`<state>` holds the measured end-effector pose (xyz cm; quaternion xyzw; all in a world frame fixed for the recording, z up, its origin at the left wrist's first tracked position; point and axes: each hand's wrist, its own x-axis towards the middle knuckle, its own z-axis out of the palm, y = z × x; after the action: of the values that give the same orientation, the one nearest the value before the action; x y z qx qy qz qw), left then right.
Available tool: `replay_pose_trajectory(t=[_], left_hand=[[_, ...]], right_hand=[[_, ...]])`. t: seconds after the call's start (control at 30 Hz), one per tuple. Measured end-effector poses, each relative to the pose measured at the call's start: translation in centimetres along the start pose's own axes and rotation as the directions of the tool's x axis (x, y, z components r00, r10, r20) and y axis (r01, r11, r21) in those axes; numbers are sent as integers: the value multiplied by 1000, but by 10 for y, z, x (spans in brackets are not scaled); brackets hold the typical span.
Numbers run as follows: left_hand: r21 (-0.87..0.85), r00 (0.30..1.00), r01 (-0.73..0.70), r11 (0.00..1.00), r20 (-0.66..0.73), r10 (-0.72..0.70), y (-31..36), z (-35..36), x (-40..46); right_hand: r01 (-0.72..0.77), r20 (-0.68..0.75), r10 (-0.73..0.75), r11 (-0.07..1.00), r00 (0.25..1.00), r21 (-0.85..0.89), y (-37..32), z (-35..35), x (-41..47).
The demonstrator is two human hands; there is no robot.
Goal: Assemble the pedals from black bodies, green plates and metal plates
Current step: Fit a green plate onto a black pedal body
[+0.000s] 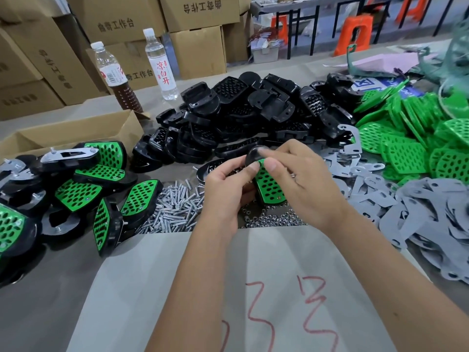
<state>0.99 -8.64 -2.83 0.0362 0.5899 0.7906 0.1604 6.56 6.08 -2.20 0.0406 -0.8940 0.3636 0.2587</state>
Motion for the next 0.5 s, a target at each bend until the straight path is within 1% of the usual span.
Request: replay_pose_trajectory(t=[0.07,0.1,0.2,0.3,0.33,0.4,0.5], left_hand=[[9,1000,-13,1000,-24,13,-3,4,0],[18,999,-19,1000,-46,20,-5,6,1],[19,995,-26,999,-94,28,-6,10,2],[-30,994,-7,1000,-107,4,-4,12,2],[-37,994,2,999,-105,-6,-4,13,1],[-43,994,0,999,-112,-4,-4,16,1],[-61,986,-21,998,-165,11,-5,20,-1]], right_hand=[[-37,-108,38,999,993,5,6,-4,2],[-78,-133,75,997,988,-12,10,-7,2],[-202,-104,199,979,974,-19,18,-11,2],[-240,-82,244,969,966,61,17,-12,2],[-247,-63,254,964,965,100,16,-13,2],[-306,46,304,924,952,230,13,-14,1],[-451,267,368,792,891,412,11,-18,-2]])
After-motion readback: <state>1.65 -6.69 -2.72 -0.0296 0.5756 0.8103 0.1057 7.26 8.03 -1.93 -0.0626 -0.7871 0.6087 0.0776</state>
